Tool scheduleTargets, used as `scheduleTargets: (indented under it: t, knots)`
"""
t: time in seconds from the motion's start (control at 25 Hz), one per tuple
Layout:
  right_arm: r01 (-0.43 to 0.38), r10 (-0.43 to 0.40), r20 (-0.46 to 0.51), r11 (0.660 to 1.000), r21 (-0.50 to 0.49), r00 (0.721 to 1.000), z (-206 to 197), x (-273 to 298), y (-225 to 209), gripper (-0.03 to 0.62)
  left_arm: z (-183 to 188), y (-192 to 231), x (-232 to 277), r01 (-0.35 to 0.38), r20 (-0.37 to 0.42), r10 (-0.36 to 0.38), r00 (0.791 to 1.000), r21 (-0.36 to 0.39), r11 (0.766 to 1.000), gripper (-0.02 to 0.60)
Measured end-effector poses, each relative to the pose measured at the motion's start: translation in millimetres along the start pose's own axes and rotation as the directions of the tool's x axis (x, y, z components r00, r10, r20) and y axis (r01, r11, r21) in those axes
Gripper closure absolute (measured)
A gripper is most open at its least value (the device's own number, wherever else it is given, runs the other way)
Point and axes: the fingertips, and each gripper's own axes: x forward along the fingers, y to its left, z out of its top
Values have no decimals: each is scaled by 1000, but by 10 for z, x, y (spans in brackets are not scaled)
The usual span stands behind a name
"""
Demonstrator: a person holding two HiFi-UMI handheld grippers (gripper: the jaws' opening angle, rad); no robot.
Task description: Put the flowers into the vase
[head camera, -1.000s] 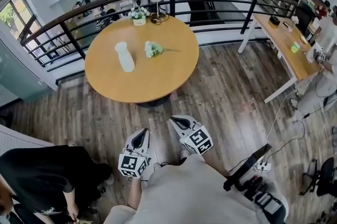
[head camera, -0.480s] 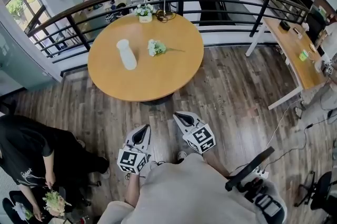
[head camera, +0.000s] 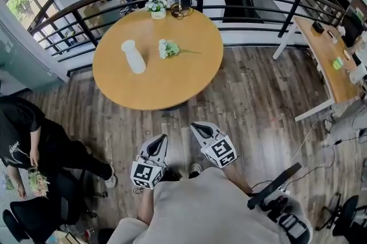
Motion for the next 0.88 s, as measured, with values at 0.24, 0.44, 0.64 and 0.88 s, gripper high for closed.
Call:
scheduleTargets:
  t: [0.24,0.44,0.64,0.88]
  knots:
    - [-1,2,-23,1000,13,1000,-25,185,-152,586,10,159,231,19,-6,-19,1000,-17,1000,575]
    - [48,-47,-43,999,2,998,7,492,-370,586,4,502,579,85,3,-85,996,-30,996,575]
    - [147,-147,-46,989,-7,988,262,860,-799,586,172,953,970,172,10,-172,985,-10,985,575]
    - [216,-215,-42,976,20,976,747,1469,-964,586,589,1566,1185,261,17,-261,965,14,965,575]
